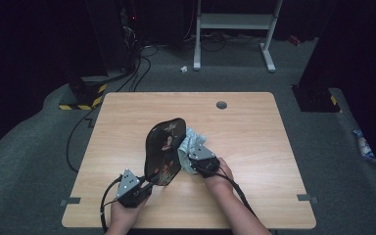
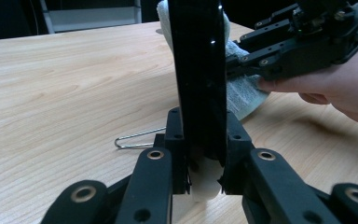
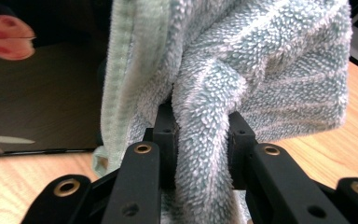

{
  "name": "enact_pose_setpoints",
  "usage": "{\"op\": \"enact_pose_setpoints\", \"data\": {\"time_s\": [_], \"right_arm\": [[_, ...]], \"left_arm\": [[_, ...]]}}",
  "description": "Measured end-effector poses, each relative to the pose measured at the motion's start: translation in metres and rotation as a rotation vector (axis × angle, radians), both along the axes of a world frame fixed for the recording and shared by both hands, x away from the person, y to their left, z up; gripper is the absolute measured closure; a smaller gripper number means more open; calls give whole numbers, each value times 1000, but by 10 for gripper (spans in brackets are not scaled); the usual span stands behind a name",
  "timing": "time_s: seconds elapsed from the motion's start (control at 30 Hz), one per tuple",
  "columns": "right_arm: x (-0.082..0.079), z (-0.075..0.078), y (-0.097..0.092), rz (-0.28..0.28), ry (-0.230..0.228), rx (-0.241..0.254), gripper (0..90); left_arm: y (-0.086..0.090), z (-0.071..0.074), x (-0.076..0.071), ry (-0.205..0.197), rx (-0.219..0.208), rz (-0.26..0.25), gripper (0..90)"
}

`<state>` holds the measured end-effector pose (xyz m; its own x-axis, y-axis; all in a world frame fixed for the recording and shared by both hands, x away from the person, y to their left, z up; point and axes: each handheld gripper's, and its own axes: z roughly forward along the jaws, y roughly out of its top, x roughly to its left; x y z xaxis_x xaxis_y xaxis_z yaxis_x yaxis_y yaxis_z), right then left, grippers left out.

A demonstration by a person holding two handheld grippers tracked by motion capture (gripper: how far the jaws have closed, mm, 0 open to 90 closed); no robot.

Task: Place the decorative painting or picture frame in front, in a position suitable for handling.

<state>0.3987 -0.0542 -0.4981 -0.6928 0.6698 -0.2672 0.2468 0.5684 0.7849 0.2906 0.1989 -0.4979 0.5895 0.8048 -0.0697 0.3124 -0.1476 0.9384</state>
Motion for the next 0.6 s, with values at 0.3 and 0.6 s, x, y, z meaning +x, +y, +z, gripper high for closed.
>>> {"op": "enact_pose_setpoints", "data": {"time_s": [0.3,0.6], "right_arm": [[-34,52,24,117,-128,109,715],[-45,34,31,157,-113,72,714]], "left_arm": [[-1,0,0,2,4,3,770],[0,0,0,4,2,1,769]]}}
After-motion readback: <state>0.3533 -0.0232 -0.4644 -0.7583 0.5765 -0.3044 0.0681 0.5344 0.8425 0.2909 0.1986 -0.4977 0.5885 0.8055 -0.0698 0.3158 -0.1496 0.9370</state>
